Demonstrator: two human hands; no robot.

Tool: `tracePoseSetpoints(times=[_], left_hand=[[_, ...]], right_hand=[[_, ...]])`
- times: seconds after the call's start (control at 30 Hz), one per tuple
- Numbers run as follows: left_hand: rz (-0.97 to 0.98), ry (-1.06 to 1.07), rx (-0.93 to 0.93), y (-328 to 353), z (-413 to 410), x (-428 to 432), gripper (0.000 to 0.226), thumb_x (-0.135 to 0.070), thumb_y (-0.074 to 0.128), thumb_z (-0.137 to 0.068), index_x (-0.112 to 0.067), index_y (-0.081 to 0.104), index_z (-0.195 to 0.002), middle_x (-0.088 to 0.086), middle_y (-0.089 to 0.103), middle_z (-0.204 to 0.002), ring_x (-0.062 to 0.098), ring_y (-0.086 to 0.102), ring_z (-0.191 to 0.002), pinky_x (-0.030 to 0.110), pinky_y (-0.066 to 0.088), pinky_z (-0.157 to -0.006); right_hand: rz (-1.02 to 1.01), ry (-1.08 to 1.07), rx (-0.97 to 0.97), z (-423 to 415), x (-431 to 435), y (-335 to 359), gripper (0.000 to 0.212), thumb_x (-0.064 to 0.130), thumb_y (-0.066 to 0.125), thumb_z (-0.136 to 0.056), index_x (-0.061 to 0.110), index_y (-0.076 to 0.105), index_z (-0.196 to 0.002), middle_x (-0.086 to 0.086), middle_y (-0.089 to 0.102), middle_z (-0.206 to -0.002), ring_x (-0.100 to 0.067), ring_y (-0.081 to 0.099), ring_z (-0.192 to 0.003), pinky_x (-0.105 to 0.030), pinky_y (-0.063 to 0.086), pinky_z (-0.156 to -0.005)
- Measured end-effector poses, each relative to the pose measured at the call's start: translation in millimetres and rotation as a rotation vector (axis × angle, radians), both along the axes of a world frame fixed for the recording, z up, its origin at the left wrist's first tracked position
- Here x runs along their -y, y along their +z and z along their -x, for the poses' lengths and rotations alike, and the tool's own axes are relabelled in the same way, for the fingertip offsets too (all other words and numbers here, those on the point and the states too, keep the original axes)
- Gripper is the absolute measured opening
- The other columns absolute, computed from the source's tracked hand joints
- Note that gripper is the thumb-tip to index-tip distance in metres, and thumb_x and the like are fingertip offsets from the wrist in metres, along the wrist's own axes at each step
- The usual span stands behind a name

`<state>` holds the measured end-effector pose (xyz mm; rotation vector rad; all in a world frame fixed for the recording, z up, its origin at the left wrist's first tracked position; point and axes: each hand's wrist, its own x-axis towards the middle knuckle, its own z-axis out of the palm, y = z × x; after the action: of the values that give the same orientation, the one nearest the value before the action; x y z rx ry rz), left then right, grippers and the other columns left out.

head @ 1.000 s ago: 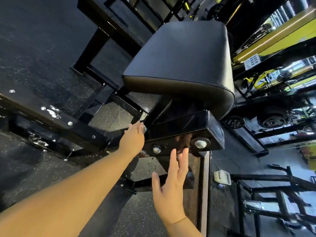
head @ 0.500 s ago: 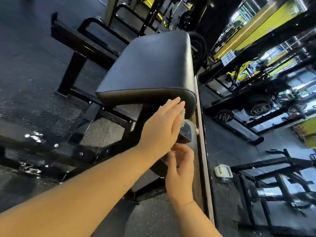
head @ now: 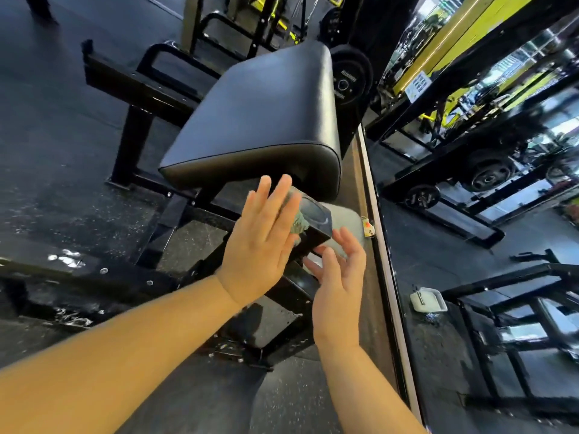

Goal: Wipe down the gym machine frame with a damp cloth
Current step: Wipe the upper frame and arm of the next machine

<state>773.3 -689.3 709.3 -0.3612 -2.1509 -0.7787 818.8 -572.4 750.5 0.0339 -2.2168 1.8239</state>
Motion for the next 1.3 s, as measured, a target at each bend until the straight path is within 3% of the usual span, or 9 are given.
tracePoseSetpoints(times=[0.13,0.27,0.43,0.57,0.73,0.87,1.0,1.2,1.3], left_hand=[[0.443,0.058,-0.214,-14.6,5.9,14.1,0.076,-0.024,0.045,-0.096,-0.007,-0.007,-0.149,0.008,-0.021,-0.156,0.031,-0.015,-0.143,0.043,-0.003,-0.118],[0.497,0.025,-0.242,-24.6,13.1,30.4,0.095,-0.013,0.064,-0.081,-0.009,-0.002,-0.15,0.008,-0.015,-0.157,0.029,-0.012,-0.144,0.043,0.002,-0.119],[-0.321,0.019,0.368,-49.7,-12.6,21.4,0.066,-0.031,0.033,-0.097,-0.019,-0.004,-0.149,-0.001,0.0,-0.156,0.019,0.008,-0.144,0.031,0.018,-0.117],[-0.643,-0.11,0.419,-48.9,-22.6,1.2,0.056,-0.027,0.023,-0.099,-0.021,-0.006,-0.146,-0.012,-0.005,-0.152,0.001,-0.007,-0.143,0.004,-0.003,-0.109],[-0.138,-0.056,0.134,-83.6,-22.2,9.8,0.06,-0.032,0.017,-0.103,-0.015,-0.021,-0.146,0.011,-0.004,-0.153,0.015,-0.018,-0.143,0.025,-0.003,-0.117],[0.281,0.012,-0.185,-94.5,10.0,28.9,0.062,-0.023,0.05,-0.092,0.004,0.021,-0.14,0.026,0.019,-0.14,0.043,0.019,-0.133,0.051,0.019,-0.111],[0.804,-0.062,-0.549,-91.7,34.5,56.6,0.079,-0.018,0.051,-0.084,-0.002,0.009,-0.149,0.014,-0.012,-0.157,0.028,-0.012,-0.145,0.041,-0.006,-0.118],[1.163,-0.21,-0.678,-44.4,37.6,30.6,0.055,-0.021,0.05,-0.089,-0.005,0.039,-0.14,0.006,0.027,-0.151,0.026,0.02,-0.138,0.04,0.002,-0.116],[1.133,-0.072,-0.649,-52.7,37.5,56.1,0.064,-0.023,0.038,-0.089,-0.006,0.021,-0.148,0.007,0.018,-0.155,0.029,0.009,-0.143,0.041,0.001,-0.116]], right_hand=[[0.05,0.009,0.017,0.1,1.4,-9.7,0.036,0.029,0.047,-0.09,0.033,0.046,-0.126,0.007,0.051,-0.13,-0.01,0.053,-0.119,-0.029,0.052,-0.09],[0.093,0.015,0.023,-2.3,4.6,-18.9,0.03,0.017,0.045,-0.1,0.032,0.045,-0.126,0.011,0.052,-0.125,-0.002,0.053,-0.114,-0.028,0.05,-0.09],[-0.076,-0.018,0.152,-6.0,2.7,-45.7,0.04,0.019,0.038,-0.103,0.033,0.036,-0.14,0.018,0.041,-0.139,0.009,0.038,-0.126,-0.001,0.03,-0.096],[-0.287,-0.159,0.156,18.7,-9.8,-74.8,0.038,0.017,0.034,-0.103,0.021,0.043,-0.14,0.008,0.045,-0.139,-0.002,0.037,-0.13,-0.016,0.027,-0.107],[-0.539,-0.163,0.162,37.1,-17.2,-112.0,0.041,0.029,0.029,-0.101,0.015,0.059,-0.125,0.0,0.06,-0.12,-0.01,0.049,-0.112,-0.014,0.034,-0.092],[-0.705,-0.124,0.133,53.6,-26.5,-119.6,0.051,0.038,0.022,-0.095,0.013,0.065,-0.109,-0.002,0.064,-0.106,-0.018,0.053,-0.1,-0.033,0.038,-0.087],[-0.853,-0.173,0.027,62.9,-26.4,-119.7,0.055,0.033,0.018,-0.091,0.001,0.062,-0.088,-0.015,0.061,-0.088,-0.033,0.051,-0.088,-0.044,0.037,-0.078],[-1.047,-0.197,-0.117,63.1,-37.5,-144.4,0.029,0.015,0.033,-0.102,0.003,0.059,-0.106,-0.018,0.063,-0.104,-0.038,0.057,-0.097,-0.046,0.045,-0.079],[-1.034,-0.16,-0.124,62.5,-41.2,-145.6,0.033,0.02,0.03,-0.104,0.007,0.059,-0.114,-0.013,0.063,-0.106,-0.034,0.058,-0.097,-0.044,0.045,-0.082]])
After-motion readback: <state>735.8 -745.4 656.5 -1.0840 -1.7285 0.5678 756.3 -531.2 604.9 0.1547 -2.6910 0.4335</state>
